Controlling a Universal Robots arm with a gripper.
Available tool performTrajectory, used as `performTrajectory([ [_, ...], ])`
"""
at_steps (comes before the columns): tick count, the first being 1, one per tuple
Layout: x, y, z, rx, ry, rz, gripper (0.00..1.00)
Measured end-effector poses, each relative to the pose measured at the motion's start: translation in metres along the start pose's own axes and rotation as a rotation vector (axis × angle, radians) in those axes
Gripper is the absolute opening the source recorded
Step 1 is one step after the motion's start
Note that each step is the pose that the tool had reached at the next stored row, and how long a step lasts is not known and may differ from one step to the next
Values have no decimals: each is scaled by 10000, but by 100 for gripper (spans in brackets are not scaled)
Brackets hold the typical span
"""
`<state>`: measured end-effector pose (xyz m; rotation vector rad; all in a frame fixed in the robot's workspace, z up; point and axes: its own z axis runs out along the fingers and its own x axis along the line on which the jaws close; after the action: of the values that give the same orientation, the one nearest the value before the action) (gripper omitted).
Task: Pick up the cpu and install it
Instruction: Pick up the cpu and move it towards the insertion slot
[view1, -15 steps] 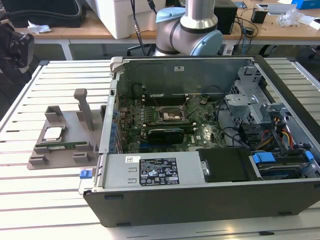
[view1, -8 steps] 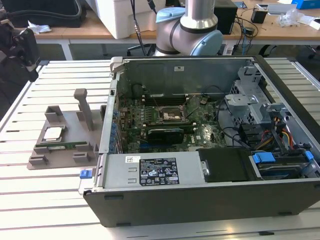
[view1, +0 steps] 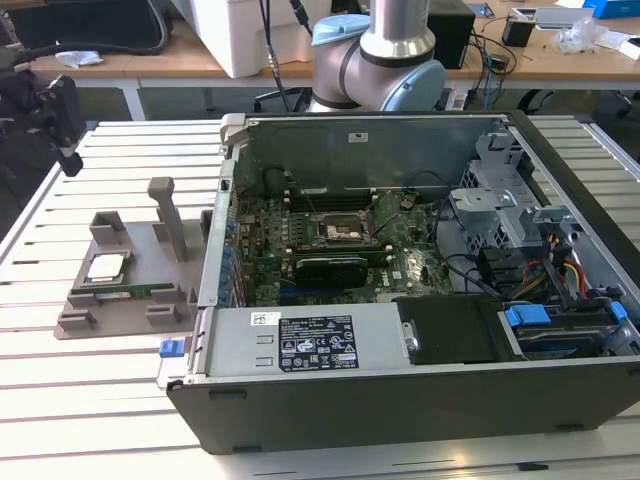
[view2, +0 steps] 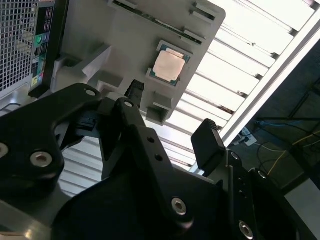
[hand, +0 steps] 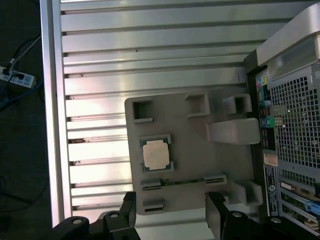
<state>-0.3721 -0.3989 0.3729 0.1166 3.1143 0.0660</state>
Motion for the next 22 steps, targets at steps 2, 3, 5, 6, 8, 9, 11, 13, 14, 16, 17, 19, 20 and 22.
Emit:
performTrajectory([
  [2,1,-1,32,2,1,0,66],
  [3,2,-2,58,2,1,0,66],
  [5,3,-5,107,2,1,0,66],
  [6,3,-5,120,2,2,0,66],
  [8,3,-6,141,1,1,0,66],
  [9,4,-7,151,2,1,0,66],
  [11,4,-7,168,2,1,0,66],
  [13,4,-8,185,2,1,0,66],
  [14,5,-9,201,2,1,0,66],
  [16,5,-9,216,2,1,0,66],
  [17,6,-10,229,1,0,1,66],
  [19,6,-11,250,2,1,0,66],
  [20,6,-11,258,3,1,0,66],
  [22,7,-12,277,4,1,0,66],
])
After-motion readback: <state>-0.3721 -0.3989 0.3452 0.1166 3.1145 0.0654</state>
